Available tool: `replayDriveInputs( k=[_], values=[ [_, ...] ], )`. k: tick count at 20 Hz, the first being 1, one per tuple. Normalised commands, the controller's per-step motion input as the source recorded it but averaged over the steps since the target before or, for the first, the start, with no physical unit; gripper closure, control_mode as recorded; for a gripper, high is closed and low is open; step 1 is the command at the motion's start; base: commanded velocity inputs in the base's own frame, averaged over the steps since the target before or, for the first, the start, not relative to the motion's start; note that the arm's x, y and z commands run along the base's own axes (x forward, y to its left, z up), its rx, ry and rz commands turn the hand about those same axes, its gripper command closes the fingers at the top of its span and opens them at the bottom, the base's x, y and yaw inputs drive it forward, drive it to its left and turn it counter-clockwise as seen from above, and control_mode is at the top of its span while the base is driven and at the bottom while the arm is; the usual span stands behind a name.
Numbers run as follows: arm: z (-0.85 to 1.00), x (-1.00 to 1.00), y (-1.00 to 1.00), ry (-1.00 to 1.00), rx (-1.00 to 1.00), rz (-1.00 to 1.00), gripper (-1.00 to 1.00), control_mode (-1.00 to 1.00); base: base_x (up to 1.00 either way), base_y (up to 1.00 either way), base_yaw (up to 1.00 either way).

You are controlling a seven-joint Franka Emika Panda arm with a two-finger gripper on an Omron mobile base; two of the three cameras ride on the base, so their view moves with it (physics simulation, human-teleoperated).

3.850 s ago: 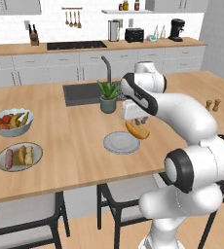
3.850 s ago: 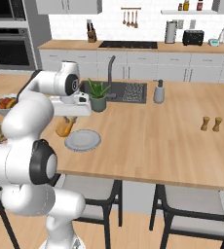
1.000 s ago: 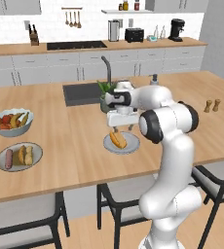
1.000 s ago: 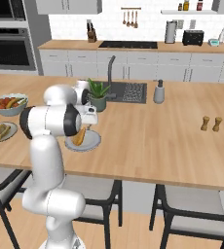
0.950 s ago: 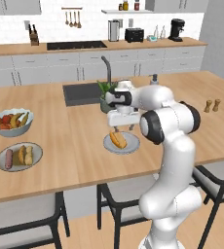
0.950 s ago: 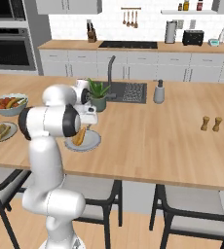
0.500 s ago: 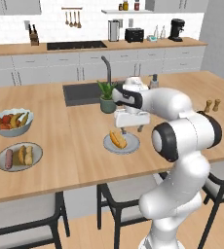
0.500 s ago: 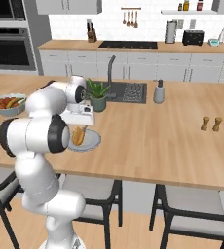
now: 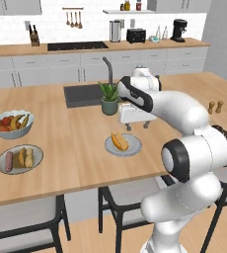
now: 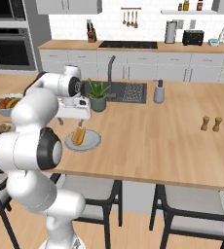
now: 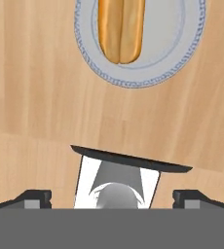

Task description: Place one bun and one sausage from the bowl on each plate.

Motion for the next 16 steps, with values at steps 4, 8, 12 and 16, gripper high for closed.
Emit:
replayDriveInputs(
  k=[4,8,12,16],
  values=[
    [0.09,-0.43,0.00,-0.02,0.00,0.00,-1.00,-1.00,0.00,0.00,0.00],
    [0.02,-0.63,0.00,-0.03,0.00,0.00,-1.00,-1.00,0.00,0.00,0.00],
    [0.00,-0.43,0.00,-0.01,0.00,0.00,-1.00,-1.00,0.00,0.00,0.00],
    [0.03,-0.27,0.00,0.00,0.00,0.00,-1.00,-1.00,0.00,0.00,0.00]
  ],
)
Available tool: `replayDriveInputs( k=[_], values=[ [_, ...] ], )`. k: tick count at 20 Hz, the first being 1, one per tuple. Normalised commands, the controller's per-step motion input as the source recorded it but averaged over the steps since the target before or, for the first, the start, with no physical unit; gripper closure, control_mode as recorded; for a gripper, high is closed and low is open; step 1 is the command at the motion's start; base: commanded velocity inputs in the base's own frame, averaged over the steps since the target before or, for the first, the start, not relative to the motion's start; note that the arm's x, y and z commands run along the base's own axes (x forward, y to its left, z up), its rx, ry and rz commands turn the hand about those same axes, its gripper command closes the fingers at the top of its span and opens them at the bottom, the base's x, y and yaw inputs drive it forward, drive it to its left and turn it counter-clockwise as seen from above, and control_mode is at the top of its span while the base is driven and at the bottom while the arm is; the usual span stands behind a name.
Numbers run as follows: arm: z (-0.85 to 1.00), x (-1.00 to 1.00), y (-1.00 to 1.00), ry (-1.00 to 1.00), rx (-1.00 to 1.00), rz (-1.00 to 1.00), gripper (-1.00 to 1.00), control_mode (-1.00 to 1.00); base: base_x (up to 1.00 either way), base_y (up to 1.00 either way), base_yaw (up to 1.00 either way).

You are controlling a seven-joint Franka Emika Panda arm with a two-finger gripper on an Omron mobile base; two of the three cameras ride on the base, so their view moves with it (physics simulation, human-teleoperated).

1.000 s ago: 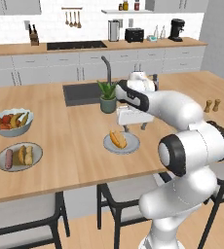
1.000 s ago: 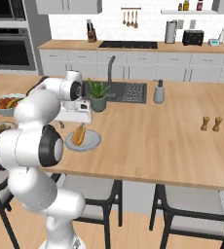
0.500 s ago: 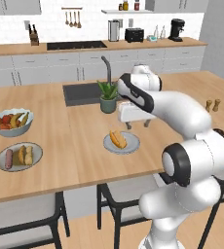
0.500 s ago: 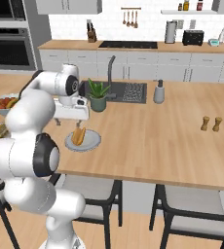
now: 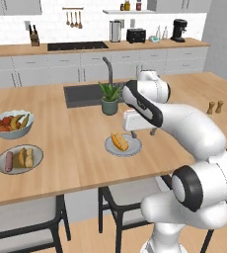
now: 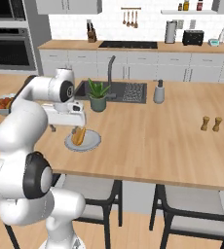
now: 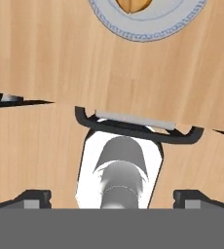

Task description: Place one bun and one sausage from the bowl on each plate.

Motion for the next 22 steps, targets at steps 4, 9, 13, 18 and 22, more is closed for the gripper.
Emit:
replayDriveInputs(
  k=[4,9,13,18,22],
  values=[
    [0.00,-0.05,0.00,0.00,0.00,0.00,-1.00,1.00,-0.19,0.03,0.00],
    [0.00,0.00,0.00,0.00,0.00,0.00,-1.00,1.00,-0.44,0.51,0.00],
    [0.00,0.00,0.00,0.00,0.00,0.00,-1.00,1.00,-0.22,0.93,0.00],
    [0.00,0.00,0.00,0.00,0.00,0.00,-1.00,1.00,-0.06,1.00,0.03],
    [0.00,0.00,0.00,0.00,0.00,0.00,-1.00,1.00,0.00,1.00,0.04]
  ],
)
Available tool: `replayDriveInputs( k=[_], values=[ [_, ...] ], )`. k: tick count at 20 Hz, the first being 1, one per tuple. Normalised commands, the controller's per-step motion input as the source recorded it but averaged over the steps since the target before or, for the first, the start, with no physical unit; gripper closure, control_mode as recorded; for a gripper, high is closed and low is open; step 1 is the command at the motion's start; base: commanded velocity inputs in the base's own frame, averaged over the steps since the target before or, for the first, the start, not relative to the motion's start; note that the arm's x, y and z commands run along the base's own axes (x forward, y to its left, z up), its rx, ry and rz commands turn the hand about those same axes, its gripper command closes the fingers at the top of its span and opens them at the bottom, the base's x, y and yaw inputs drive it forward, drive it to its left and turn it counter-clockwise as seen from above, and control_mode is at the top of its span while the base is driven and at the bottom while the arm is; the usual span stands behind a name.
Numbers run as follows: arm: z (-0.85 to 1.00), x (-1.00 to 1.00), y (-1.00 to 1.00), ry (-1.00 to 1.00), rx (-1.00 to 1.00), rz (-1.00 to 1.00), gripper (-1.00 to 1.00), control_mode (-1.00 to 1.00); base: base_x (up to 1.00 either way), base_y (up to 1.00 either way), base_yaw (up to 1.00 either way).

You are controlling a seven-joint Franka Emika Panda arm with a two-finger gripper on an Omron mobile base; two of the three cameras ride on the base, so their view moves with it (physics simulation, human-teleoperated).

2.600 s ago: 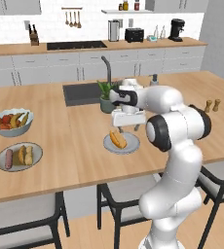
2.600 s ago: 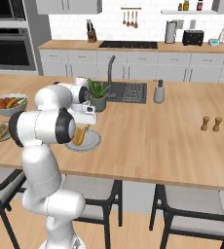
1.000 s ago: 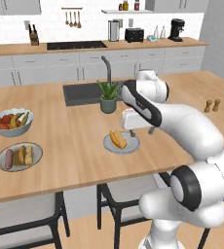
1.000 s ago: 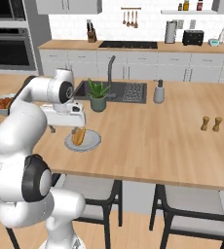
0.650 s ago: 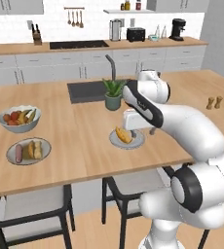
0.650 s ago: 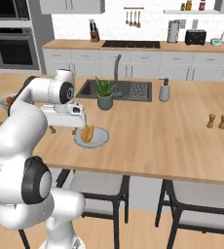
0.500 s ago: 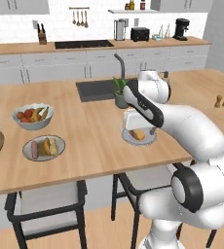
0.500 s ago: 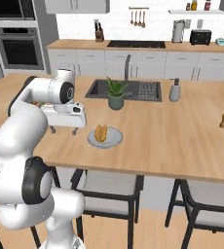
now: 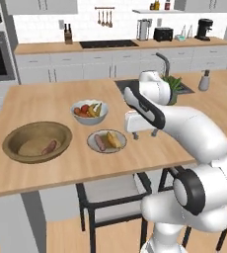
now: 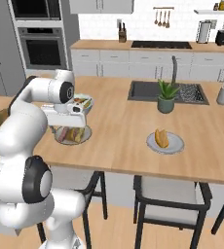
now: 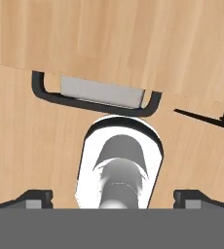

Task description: Place one bun and one sausage from the bowl on each plate.

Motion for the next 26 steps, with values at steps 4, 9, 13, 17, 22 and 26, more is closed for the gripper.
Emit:
replayDriveInputs(
  k=[4,9,13,17,22,26],
  values=[
    [0.00,0.00,0.00,0.00,0.00,0.00,-1.00,1.00,0.00,0.96,0.03],
    [0.00,0.00,0.00,0.00,0.00,0.00,-1.00,1.00,0.02,0.75,0.00],
    [0.00,0.00,0.00,0.00,0.00,0.00,-1.00,1.00,0.15,0.55,0.00],
    [0.00,0.00,0.00,0.00,0.00,0.00,-1.00,1.00,0.23,0.47,0.00],
    [0.00,0.00,0.00,0.00,0.00,0.00,-1.00,1.00,0.30,0.42,0.00],
    [0.00,0.00,0.00,0.00,0.00,0.00,-1.00,1.00,0.38,0.17,0.00]
  ],
)
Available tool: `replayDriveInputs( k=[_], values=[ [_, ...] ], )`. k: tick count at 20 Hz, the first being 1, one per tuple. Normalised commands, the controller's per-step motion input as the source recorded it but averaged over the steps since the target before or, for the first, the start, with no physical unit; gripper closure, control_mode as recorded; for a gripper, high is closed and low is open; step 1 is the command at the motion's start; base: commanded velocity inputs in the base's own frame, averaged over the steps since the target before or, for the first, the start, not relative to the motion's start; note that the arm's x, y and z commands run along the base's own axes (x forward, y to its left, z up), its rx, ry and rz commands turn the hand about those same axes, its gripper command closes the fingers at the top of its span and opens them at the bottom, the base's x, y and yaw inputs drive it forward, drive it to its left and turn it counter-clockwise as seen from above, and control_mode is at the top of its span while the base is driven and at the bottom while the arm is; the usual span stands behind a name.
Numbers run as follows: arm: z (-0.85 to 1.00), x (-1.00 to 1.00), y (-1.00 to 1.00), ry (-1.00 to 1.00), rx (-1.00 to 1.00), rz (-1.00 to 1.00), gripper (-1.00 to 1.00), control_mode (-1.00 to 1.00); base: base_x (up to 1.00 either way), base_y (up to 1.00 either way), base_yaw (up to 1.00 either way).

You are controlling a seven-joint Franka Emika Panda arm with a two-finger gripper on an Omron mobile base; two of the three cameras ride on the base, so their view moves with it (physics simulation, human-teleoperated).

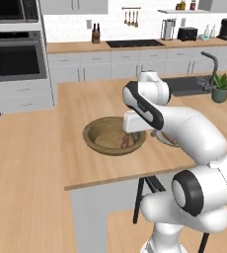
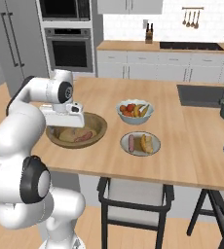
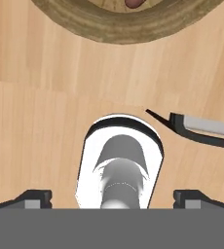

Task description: Place one bun and one sausage from the bowl on each plate.

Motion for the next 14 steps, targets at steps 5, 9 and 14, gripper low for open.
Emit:
replayDriveInputs(
  k=[5,9,14],
  values=[
    [0.00,0.00,0.00,0.00,0.00,0.00,-1.00,1.00,0.49,0.00,0.00],
    [0.00,0.00,0.00,0.00,0.00,0.00,-1.00,1.00,0.41,0.00,0.00],
    [-0.32,0.59,0.15,0.00,-0.01,-0.01,-1.00,-1.00,0.00,0.00,0.00]
  ],
)
